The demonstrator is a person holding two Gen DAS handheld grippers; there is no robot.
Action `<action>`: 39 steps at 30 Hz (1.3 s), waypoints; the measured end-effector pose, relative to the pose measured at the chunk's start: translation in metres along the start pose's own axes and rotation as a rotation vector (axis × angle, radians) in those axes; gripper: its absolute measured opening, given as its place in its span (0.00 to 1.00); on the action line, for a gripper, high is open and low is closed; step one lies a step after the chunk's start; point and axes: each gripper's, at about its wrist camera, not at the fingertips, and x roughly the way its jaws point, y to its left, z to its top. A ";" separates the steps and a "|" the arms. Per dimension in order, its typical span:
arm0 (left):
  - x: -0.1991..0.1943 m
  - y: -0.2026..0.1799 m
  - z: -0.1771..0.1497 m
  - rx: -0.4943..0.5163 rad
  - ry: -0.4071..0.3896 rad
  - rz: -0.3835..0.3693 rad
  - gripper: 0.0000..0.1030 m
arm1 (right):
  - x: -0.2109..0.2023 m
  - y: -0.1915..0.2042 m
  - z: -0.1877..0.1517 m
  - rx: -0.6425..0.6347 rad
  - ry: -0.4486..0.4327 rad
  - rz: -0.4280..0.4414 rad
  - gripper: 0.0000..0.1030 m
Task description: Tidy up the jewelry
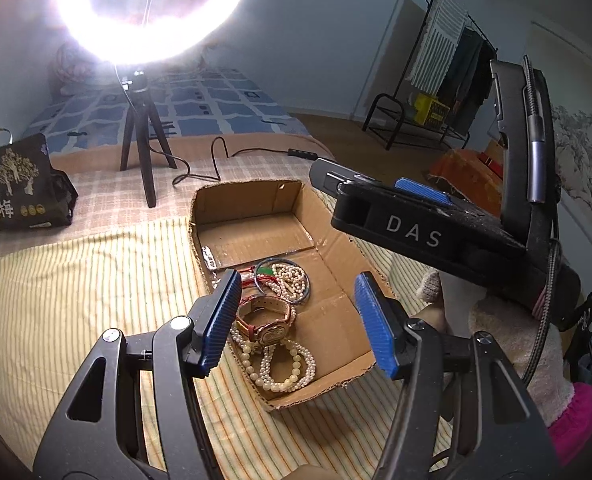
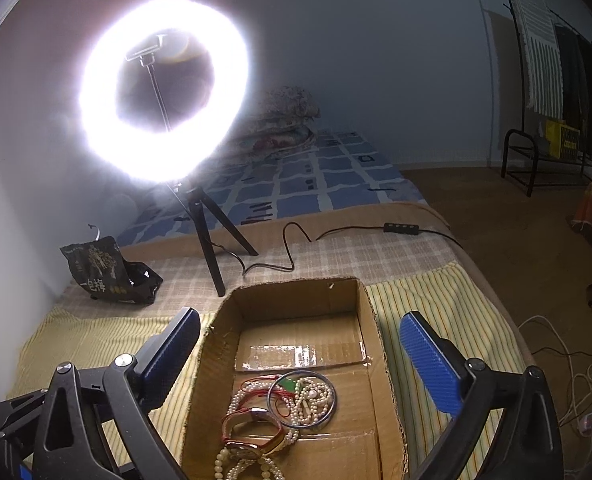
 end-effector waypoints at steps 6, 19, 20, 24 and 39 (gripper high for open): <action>-0.021 0.001 0.001 0.014 -0.028 0.019 0.59 | -0.016 0.010 0.005 -0.009 -0.020 -0.002 0.99; -0.077 0.011 -0.006 0.074 -0.099 0.094 0.59 | -0.069 0.038 0.007 -0.074 -0.077 -0.039 1.00; -0.081 0.012 -0.006 0.076 -0.103 0.098 0.59 | -0.073 0.041 0.006 -0.080 -0.080 -0.045 1.00; -0.105 0.019 -0.011 0.090 -0.139 0.128 0.67 | -0.092 0.050 0.007 -0.099 -0.102 -0.073 1.00; -0.160 0.042 -0.024 0.092 -0.204 0.205 0.92 | -0.142 0.092 -0.017 -0.183 -0.142 -0.178 1.00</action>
